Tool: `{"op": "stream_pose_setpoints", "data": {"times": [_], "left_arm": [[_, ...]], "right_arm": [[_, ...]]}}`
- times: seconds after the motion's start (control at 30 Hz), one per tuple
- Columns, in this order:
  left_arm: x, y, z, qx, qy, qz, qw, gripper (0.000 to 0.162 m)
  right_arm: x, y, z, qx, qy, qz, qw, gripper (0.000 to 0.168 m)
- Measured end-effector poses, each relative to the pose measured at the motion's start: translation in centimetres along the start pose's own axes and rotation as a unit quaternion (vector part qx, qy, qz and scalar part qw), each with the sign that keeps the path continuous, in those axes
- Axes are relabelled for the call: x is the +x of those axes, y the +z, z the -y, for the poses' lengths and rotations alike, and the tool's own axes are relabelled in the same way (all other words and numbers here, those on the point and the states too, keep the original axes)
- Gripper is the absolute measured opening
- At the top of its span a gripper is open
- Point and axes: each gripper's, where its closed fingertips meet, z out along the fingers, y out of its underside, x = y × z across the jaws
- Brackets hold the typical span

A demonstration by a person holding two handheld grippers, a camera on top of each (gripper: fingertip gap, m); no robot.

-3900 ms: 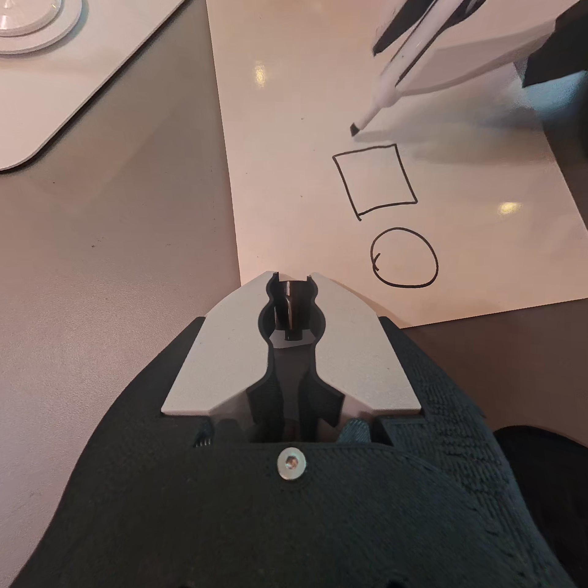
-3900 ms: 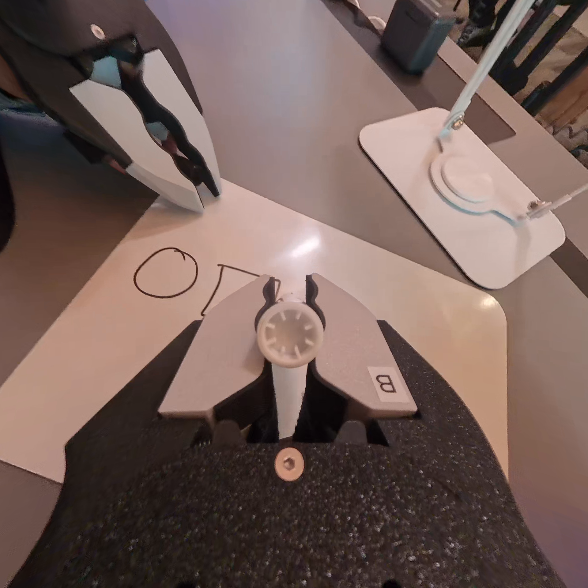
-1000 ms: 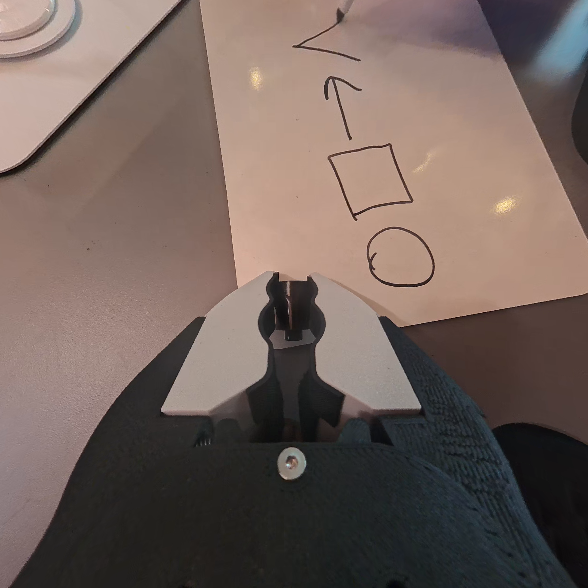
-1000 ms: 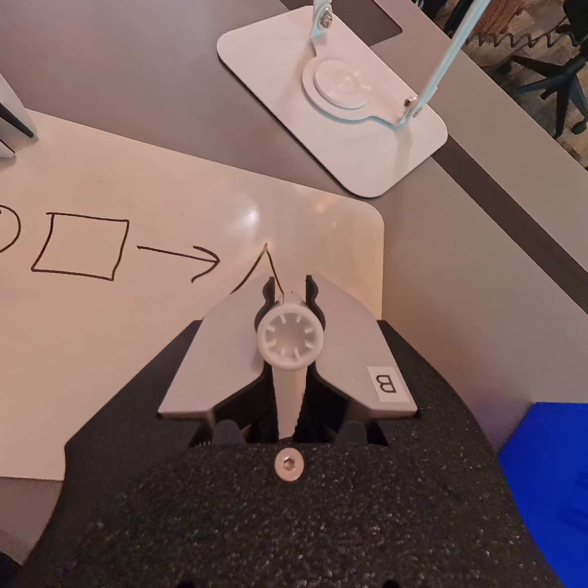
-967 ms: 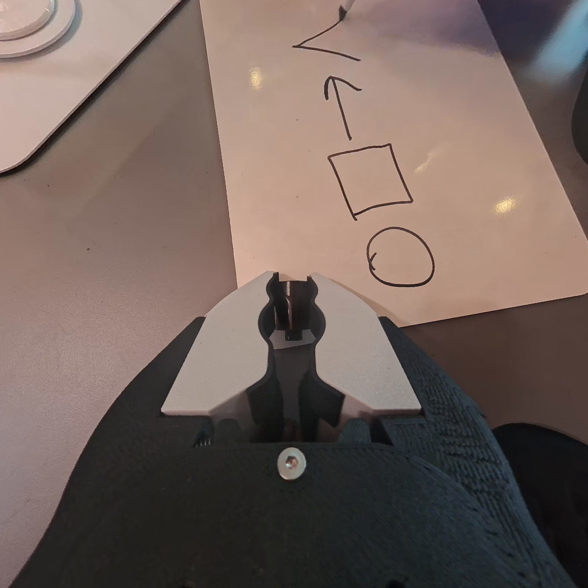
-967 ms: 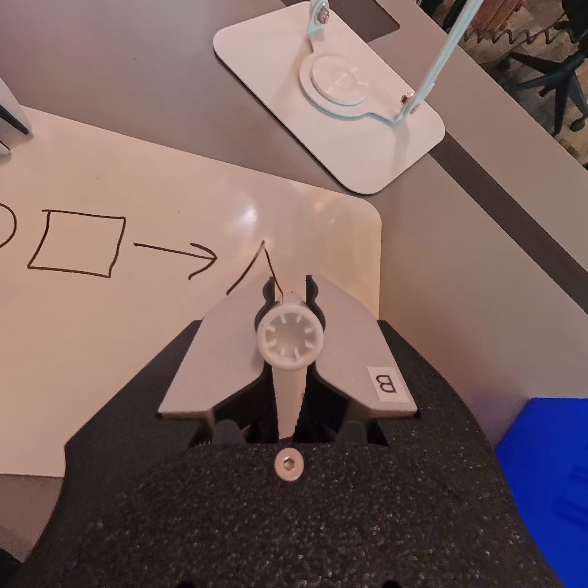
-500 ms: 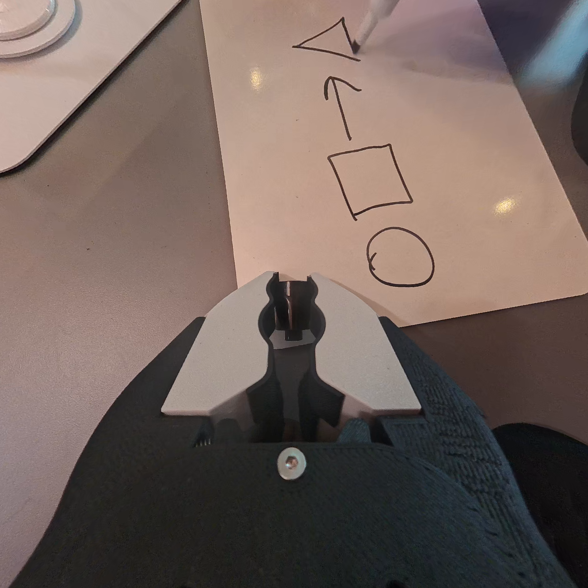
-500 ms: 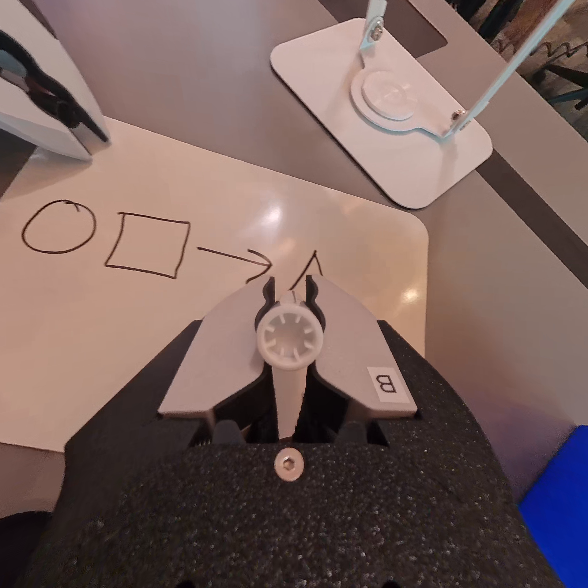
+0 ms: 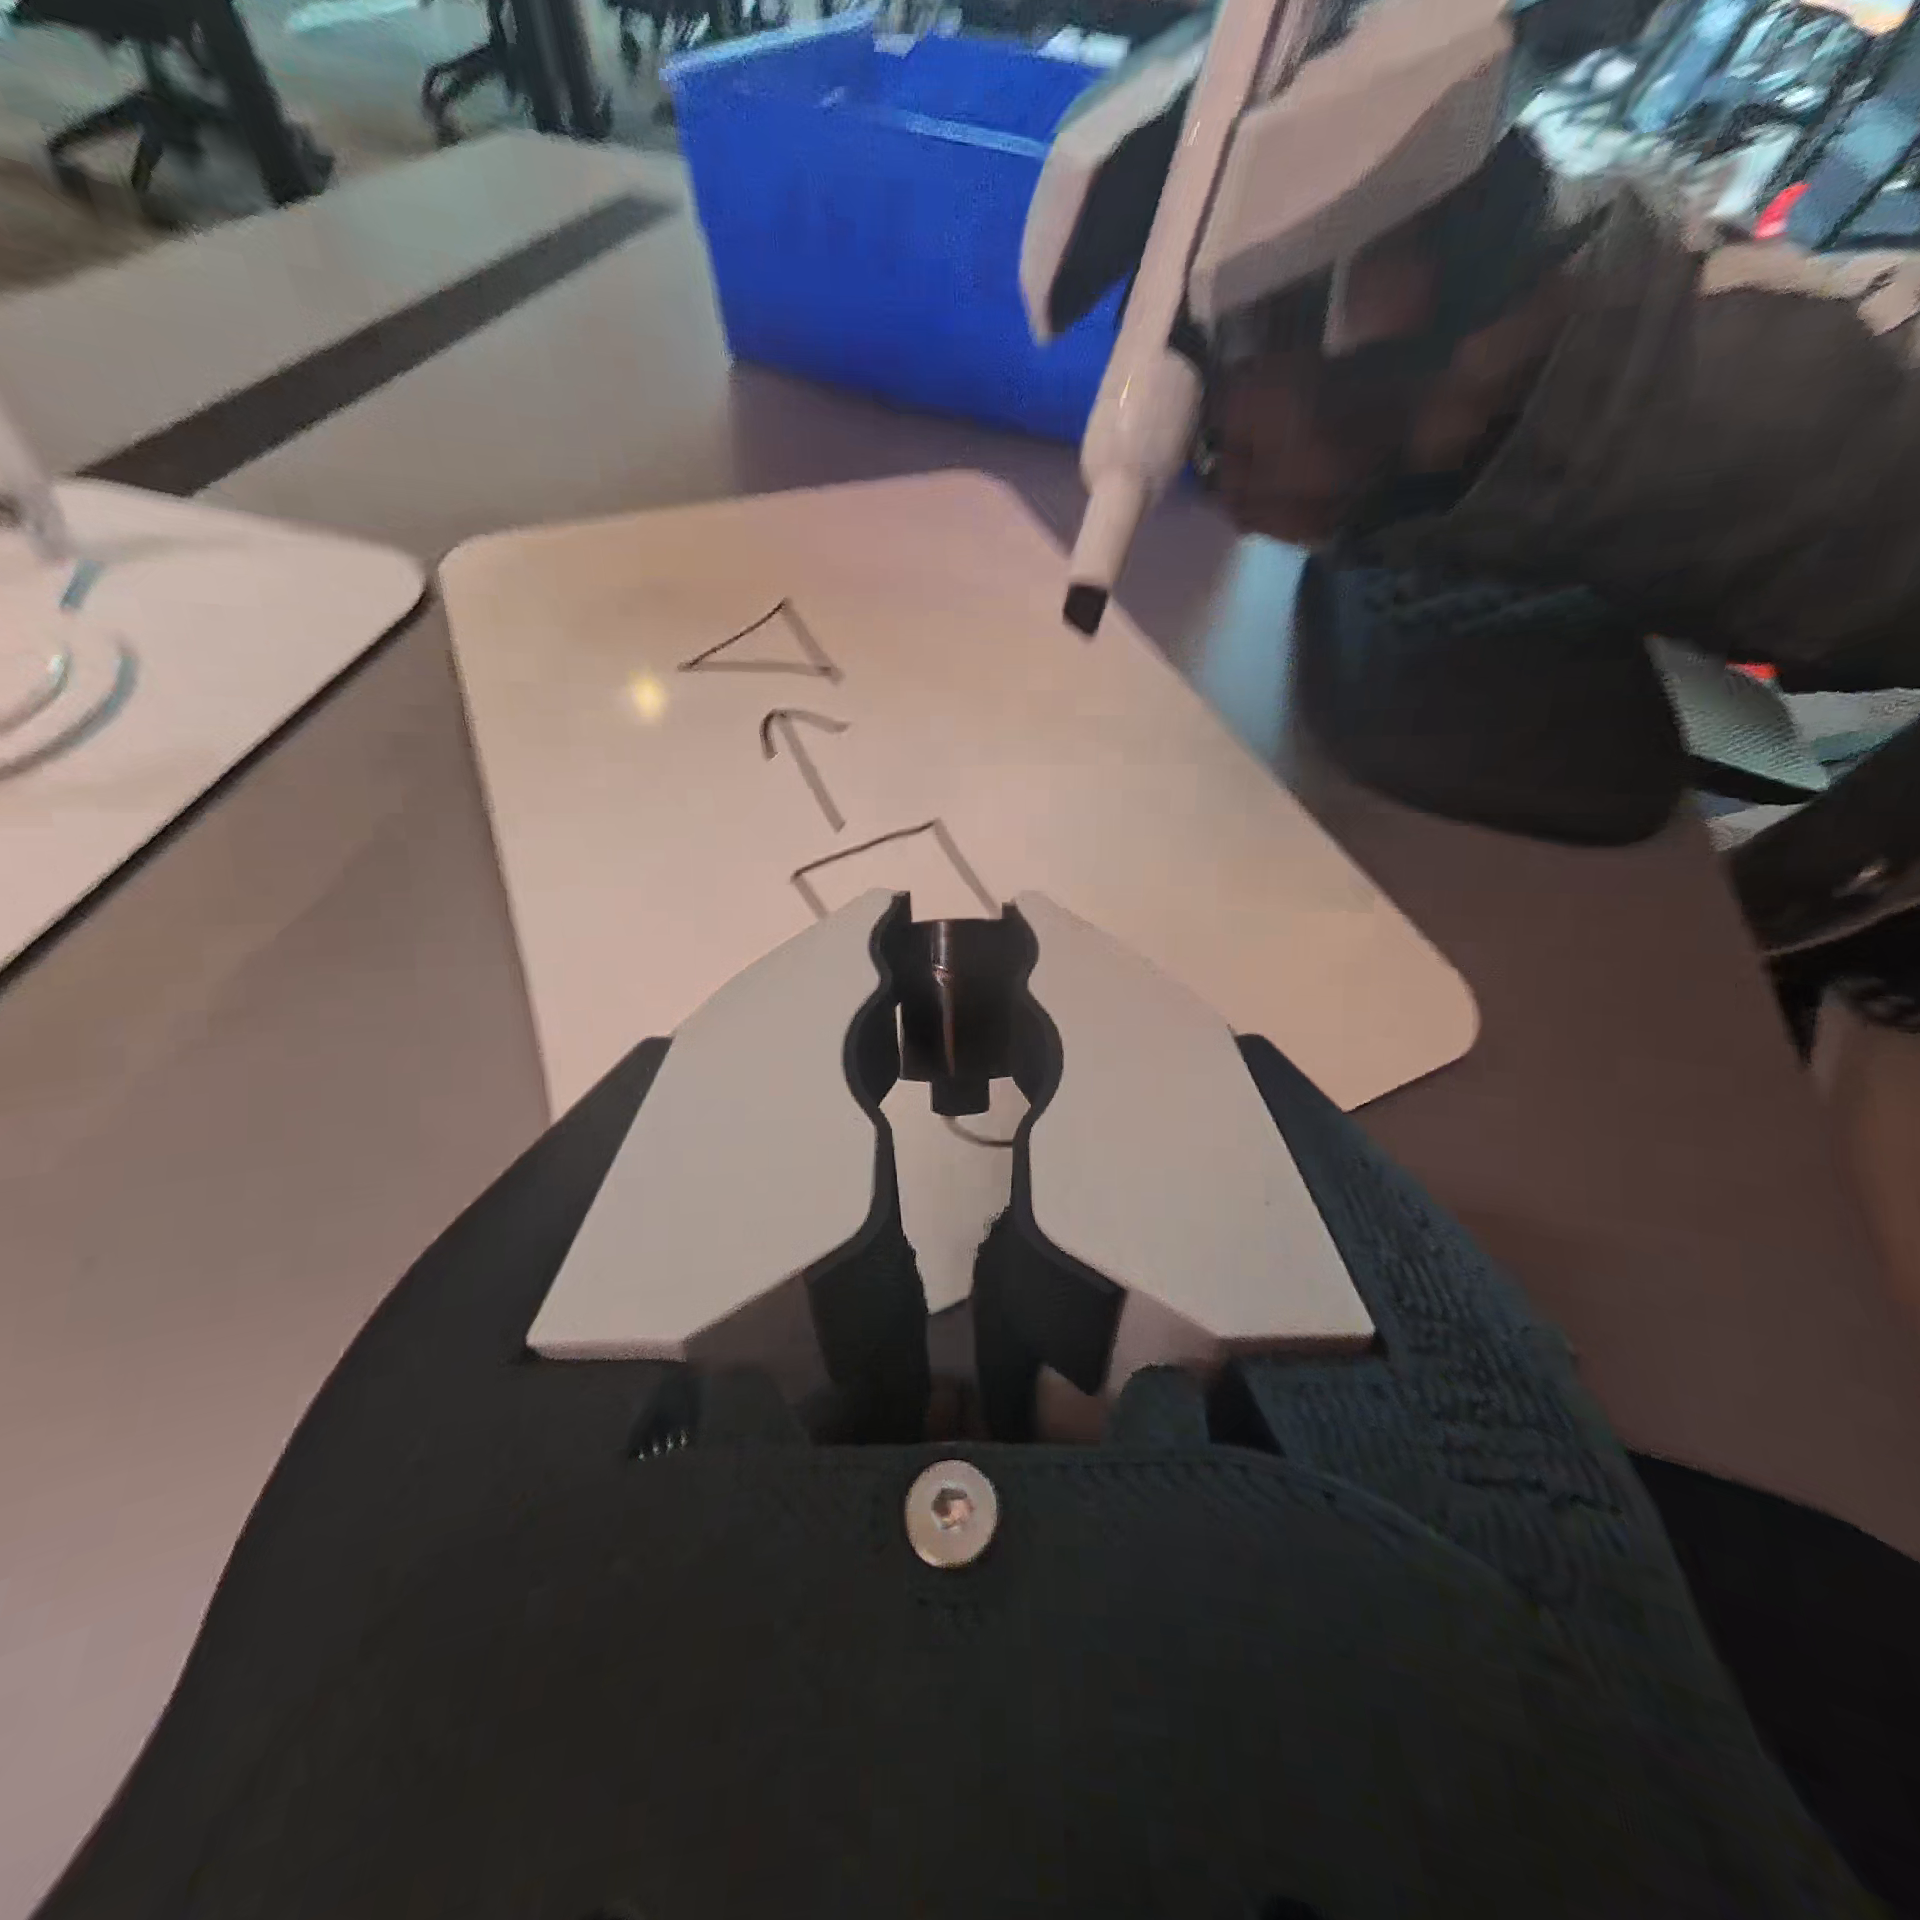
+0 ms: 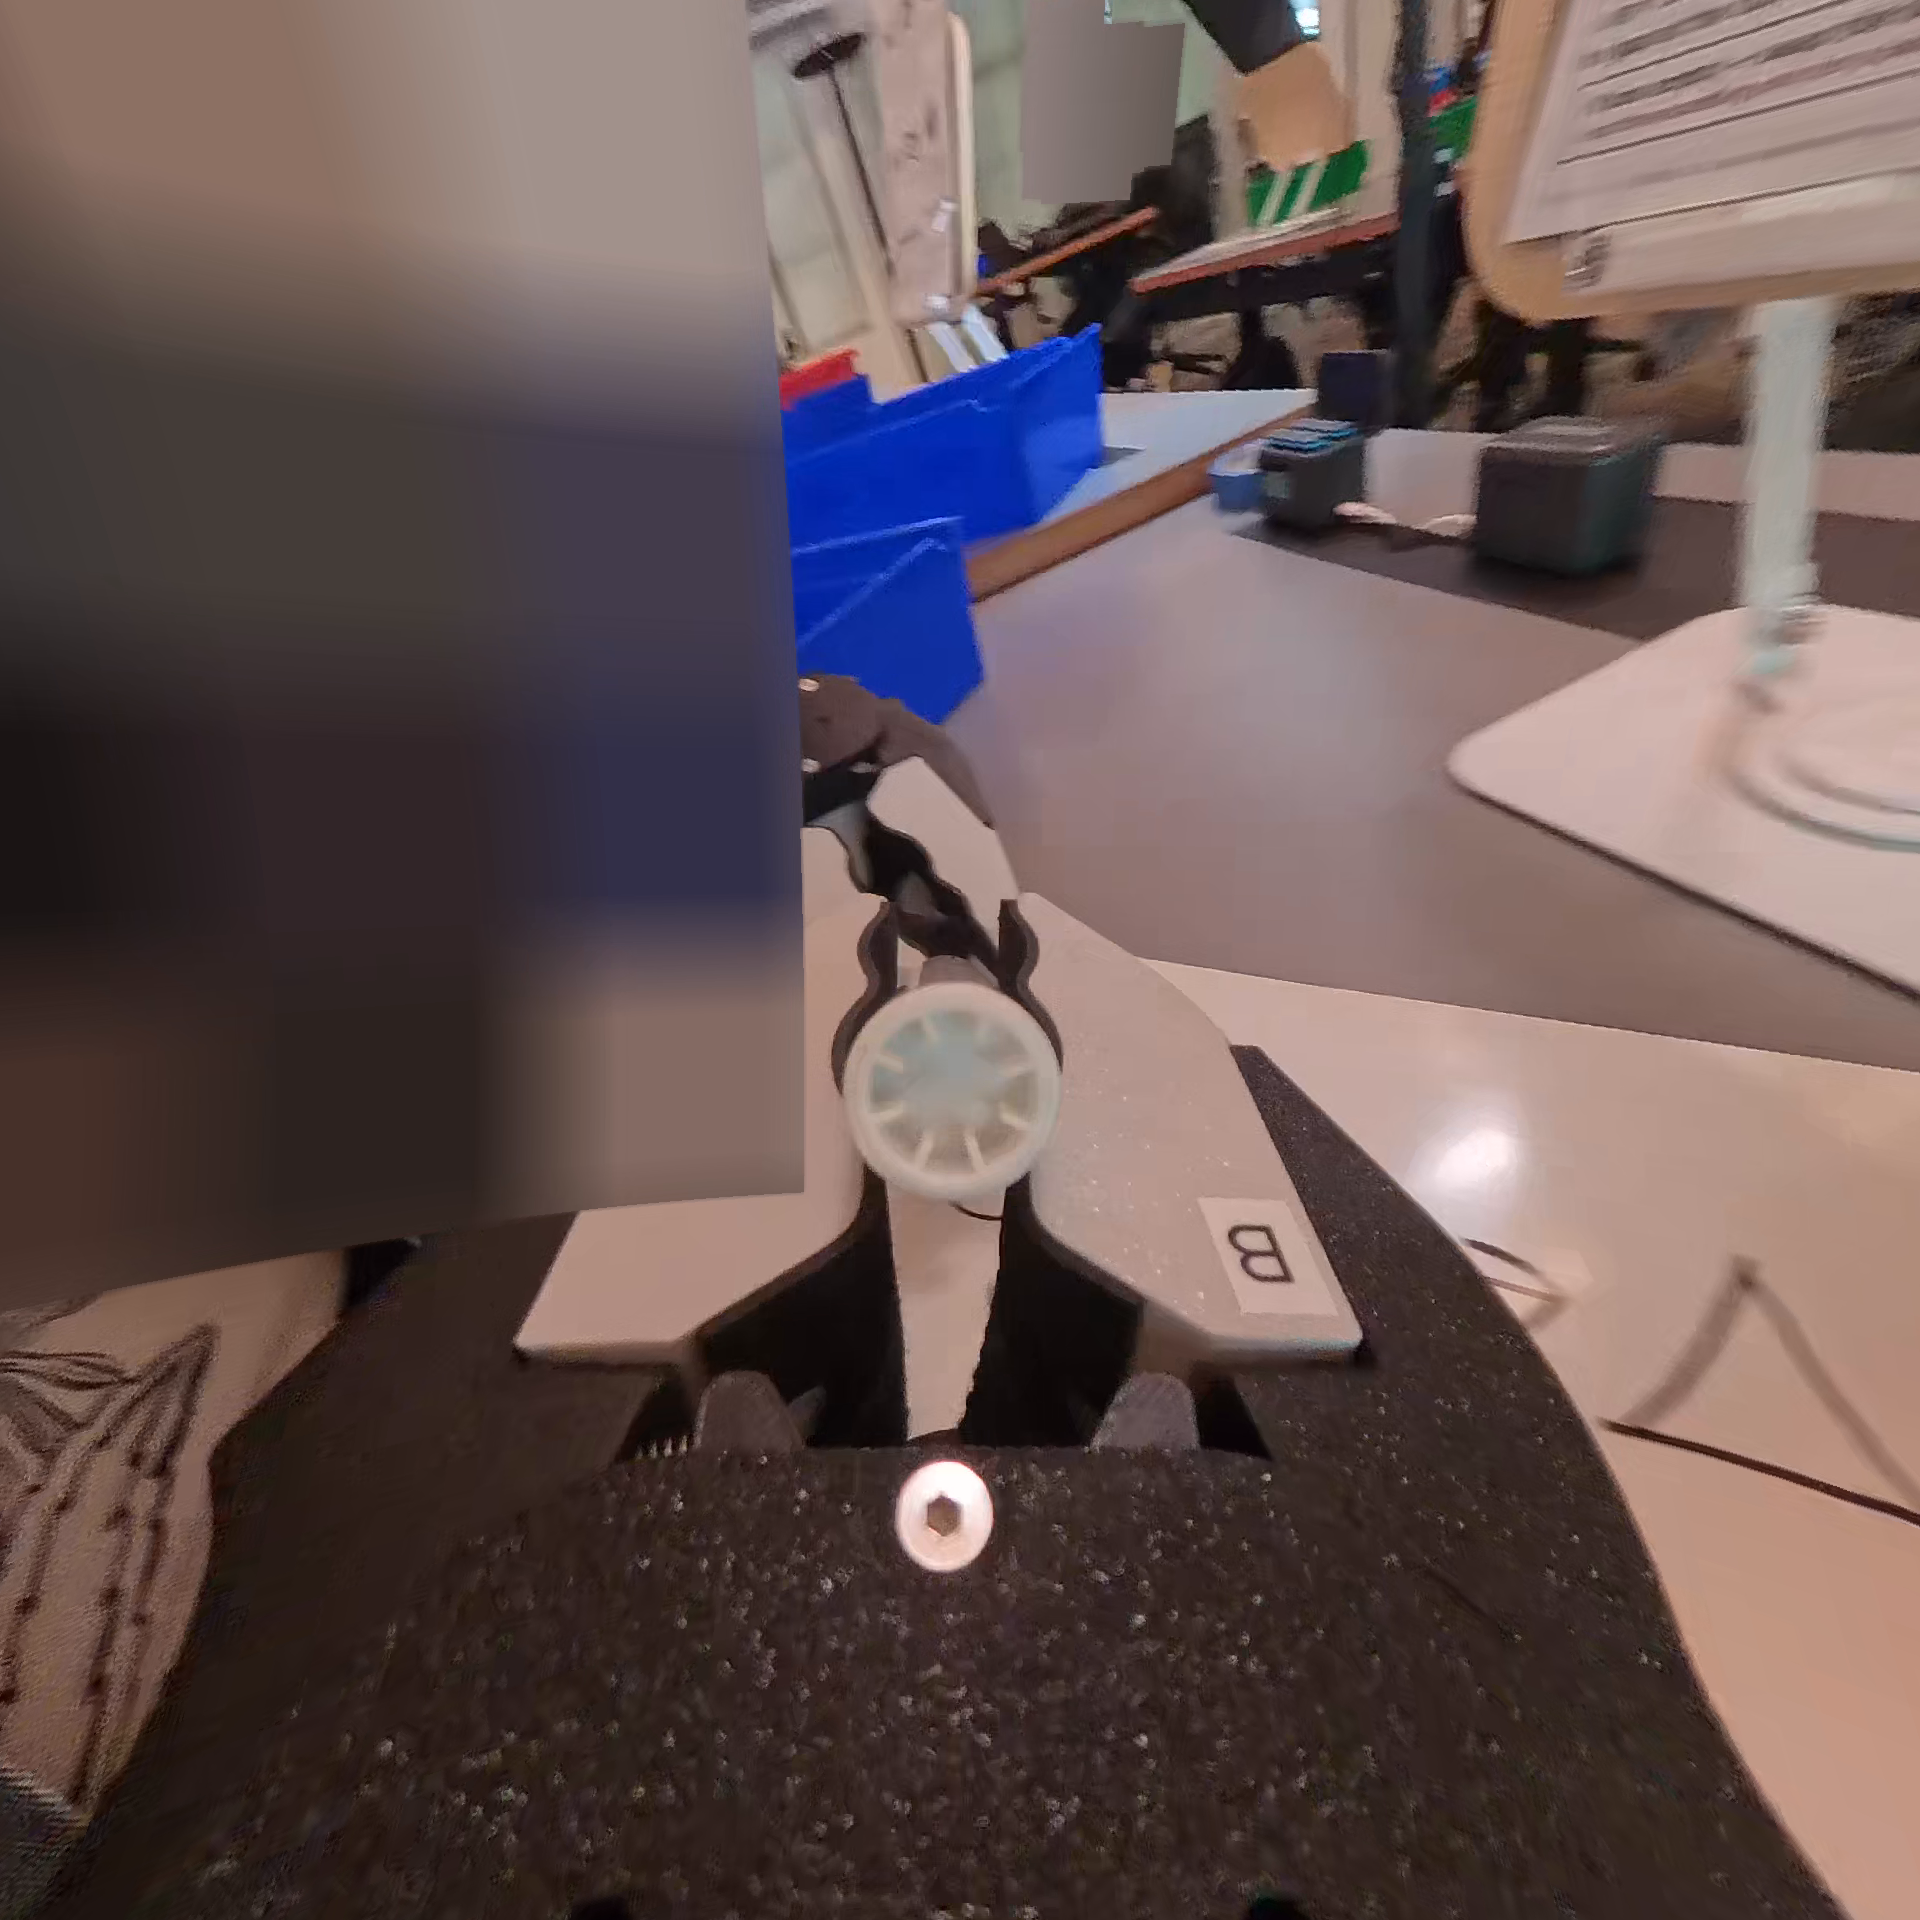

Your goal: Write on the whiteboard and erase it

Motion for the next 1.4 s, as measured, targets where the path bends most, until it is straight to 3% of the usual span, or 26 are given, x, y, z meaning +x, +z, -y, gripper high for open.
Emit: {"op": "stream_pose_setpoints", "data": {"times": [0.23,0.5,0.7,1.03,1.4], "left_arm": [[3.5,0.9,0.9,0.019,0.047,-0.052,0.997,0.016],[5.2,0.9,2.0,0.053,0.047,-0.086,0.994,0.017],[5.6,1.1,2.0,0.053,0.033,-0.072,0.995,0.015],[4.7,1.8,-0.2,-0.022,0.070,-0.027,0.997,0.013],[4.7,3.8,-4.0,-0.129,0.085,-0.007,0.988,0.011]], "right_arm": [[-2.5,1.4,-1.2,0.004,0.027,0.041,0.999,0.019],[-3.4,1.8,-2.1,-0.004,0.037,0.055,0.998,0.020],[-3.3,2.1,-3.0,0.009,0.047,0.043,0.998,0.020],[-2.7,2.8,-5.1,-0.022,0.043,0.015,0.999,0.020],[-2.2,3.7,-8.4,-0.136,-0.061,-0.053,0.987,0.019]]}}
